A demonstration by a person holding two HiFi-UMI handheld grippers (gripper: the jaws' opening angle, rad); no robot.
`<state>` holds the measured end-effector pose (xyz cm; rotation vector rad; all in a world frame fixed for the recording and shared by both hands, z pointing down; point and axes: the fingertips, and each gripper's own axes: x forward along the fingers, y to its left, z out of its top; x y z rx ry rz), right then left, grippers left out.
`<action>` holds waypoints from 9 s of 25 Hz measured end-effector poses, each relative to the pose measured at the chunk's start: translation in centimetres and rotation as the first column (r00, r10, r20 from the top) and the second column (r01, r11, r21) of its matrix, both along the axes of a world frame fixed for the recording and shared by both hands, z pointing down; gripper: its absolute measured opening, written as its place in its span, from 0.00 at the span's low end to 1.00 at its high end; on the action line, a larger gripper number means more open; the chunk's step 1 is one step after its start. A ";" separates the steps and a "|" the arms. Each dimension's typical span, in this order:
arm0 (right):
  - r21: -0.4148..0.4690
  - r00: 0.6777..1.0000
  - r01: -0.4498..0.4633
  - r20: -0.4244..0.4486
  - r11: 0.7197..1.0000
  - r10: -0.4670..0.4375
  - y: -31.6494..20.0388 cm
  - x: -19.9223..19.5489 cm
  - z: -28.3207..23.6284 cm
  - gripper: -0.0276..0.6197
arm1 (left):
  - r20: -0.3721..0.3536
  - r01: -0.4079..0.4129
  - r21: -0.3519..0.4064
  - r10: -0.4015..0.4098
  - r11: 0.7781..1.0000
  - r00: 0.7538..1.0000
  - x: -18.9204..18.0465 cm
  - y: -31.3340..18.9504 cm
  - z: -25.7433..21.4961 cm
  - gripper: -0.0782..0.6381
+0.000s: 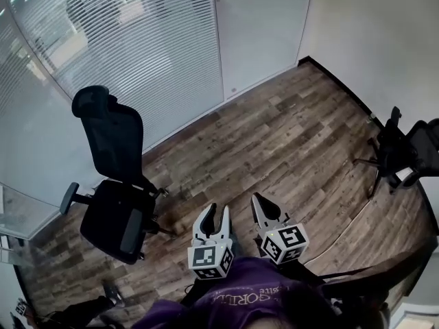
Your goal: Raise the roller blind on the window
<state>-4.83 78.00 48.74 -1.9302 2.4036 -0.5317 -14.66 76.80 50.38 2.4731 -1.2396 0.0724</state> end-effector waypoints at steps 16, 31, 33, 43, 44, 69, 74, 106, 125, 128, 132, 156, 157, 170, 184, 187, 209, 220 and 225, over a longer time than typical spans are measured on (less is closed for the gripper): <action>0.037 0.999 0.043 0.025 0.998 -0.044 -25.1 2.5 -0.9 0.04 | 0.014 -0.012 -0.030 0.012 0.999 1.000 2.5 -25.0 0.5 0.28; 0.046 0.972 0.233 -0.020 0.971 -0.232 -48.2 14.8 -3.6 0.04 | -0.013 0.161 0.004 -0.161 0.987 0.987 15.1 -45.9 -2.5 0.28; 0.036 0.970 0.245 -0.013 0.969 -0.244 -49.8 15.6 -3.1 0.04 | -0.014 0.180 -0.008 -0.180 0.984 0.984 15.9 -46.8 -2.1 0.28; 0.071 0.962 0.272 -0.026 0.960 -0.271 -62.8 15.6 -3.5 0.04 | -0.003 0.259 -0.012 -0.259 0.966 0.966 14.1 -58.5 -1.4 0.28; 0.080 0.963 0.269 -0.031 0.960 -0.268 -65.2 15.4 -3.7 0.04 | -0.004 0.257 -0.014 -0.257 0.966 0.966 13.9 -60.6 -1.3 0.28; 0.419 0.985 -0.049 -0.132 0.907 0.114 -105.5 29.8 -20.8 0.21 | -0.020 0.387 -0.010 -0.387 0.922 0.922 7.1 -85.3 -0.1 0.28; 0.371 0.981 -0.037 -0.164 0.928 0.105 -110.7 31.4 -20.3 0.24 | -0.025 0.437 0.010 -0.437 0.899 0.899 8.0 -87.2 -0.5 0.28; 0.318 0.319 0.204 -0.916 0.926 0.244 -114.1 30.3 -20.0 0.23 | 0.000 0.509 0.006 -0.509 0.861 0.861 6.5 -89.7 -0.2 0.28; 0.398 0.749 0.191 -0.650 0.897 0.129 -113.5 30.2 -20.5 0.24 | -0.007 0.517 -0.001 -0.517 0.856 0.856 6.6 -89.2 0.7 0.28; 0.388 0.872 0.129 -0.482 0.913 0.082 -113.7 31.2 -20.2 0.24 | -0.007 0.518 0.002 -0.518 0.855 0.855 6.5 -89.3 0.8 0.28; 0.373 0.868 0.091 -0.484 0.923 0.110 -113.8 31.2 -19.8 0.24 | -0.007 0.516 0.003 -0.516 0.856 0.856 6.3 -89.3 1.1 0.28; 0.372 0.440 0.232 -0.864 0.899 0.244 -114.1 30.1 -19.1 0.23 | -0.006 0.533 -0.002 -0.533 0.846 0.846 5.7 -88.5 0.9 0.28; 0.381 0.518 0.224 -0.826 0.897 0.221 -114.1 30.1 -19.6 0.23 | -0.007 0.533 -0.003 -0.533 0.846 0.846 5.7 -88.6 0.8 0.28; 0.361 0.736 0.133 -0.660 0.923 0.152 -114.0 30.8 -19.6 0.23 | -0.005 0.526 -0.005 -0.526 0.850 0.850 5.5 -88.5 0.8 0.28; 0.316 0.468 0.160 -0.859 0.935 0.210 -114.0 30.6 -19.1 0.23 | -0.006 0.528 -0.002 -0.528 0.849 0.849 5.2 -88.4 0.7 0.28; 0.307 0.350 0.166 -0.907 0.937 0.235 -114.1 30.7 -18.9 0.23 | -0.004 0.526 -0.003 -0.526 0.850 0.850 5.2 -88.4 0.7 0.28; 0.353 0.771 0.109 -0.620 0.929 0.145 -114.1 30.9 -19.5 0.23 | -0.010 0.530 -0.004 -0.530 0.848 0.848 5.3 -88.4 0.8 0.28; 0.347 0.684 0.107 -0.706 0.932 0.185 -113.5 30.2 -20.3 0.23 | -0.008 0.536 -0.009 -0.536 0.844 0.844 5.2 -88.1 1.0 0.28; 0.352 0.561 0.133 -0.797 0.926 0.223 -113.9 30.7 -19.4 0.23 | -0.006 0.539 -0.014 -0.540 0.842 0.842 5.1 -88.0 1.1 0.28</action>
